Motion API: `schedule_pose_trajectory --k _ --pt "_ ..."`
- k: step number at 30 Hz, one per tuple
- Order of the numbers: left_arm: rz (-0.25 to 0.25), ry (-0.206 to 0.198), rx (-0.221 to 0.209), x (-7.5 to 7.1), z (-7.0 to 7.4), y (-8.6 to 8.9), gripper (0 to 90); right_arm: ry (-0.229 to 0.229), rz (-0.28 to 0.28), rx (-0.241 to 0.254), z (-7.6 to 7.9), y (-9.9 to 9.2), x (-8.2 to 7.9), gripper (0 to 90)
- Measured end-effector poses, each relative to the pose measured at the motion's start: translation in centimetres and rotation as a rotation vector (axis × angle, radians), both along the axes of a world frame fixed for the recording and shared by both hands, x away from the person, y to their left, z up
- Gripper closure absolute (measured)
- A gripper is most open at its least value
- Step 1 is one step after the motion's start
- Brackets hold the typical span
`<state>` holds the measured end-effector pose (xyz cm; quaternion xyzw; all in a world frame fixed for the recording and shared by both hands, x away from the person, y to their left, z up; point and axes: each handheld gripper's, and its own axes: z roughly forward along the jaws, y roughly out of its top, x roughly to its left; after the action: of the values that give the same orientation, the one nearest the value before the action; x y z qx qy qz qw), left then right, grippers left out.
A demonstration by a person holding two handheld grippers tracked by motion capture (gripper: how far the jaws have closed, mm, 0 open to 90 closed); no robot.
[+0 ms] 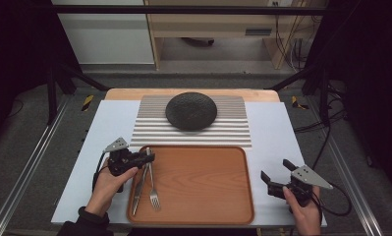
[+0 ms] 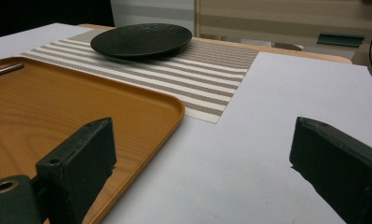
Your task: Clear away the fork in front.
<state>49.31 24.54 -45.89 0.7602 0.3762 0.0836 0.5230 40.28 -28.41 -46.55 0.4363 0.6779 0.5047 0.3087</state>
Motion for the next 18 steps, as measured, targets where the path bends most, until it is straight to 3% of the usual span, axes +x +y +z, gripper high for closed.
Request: schedule_pose_trajectory --k 13,18 --pt "0.048 -0.013 0.015 0.1 -0.05 0.58 61.8 0.002 0.006 -0.003 -0.01 0.15 0.01 7.1" --pt "0.046 -0.042 0.019 -0.26 0.16 0.53 57.6 0.001 0.01 -0.004 -0.01 0.24 0.01 7.1"
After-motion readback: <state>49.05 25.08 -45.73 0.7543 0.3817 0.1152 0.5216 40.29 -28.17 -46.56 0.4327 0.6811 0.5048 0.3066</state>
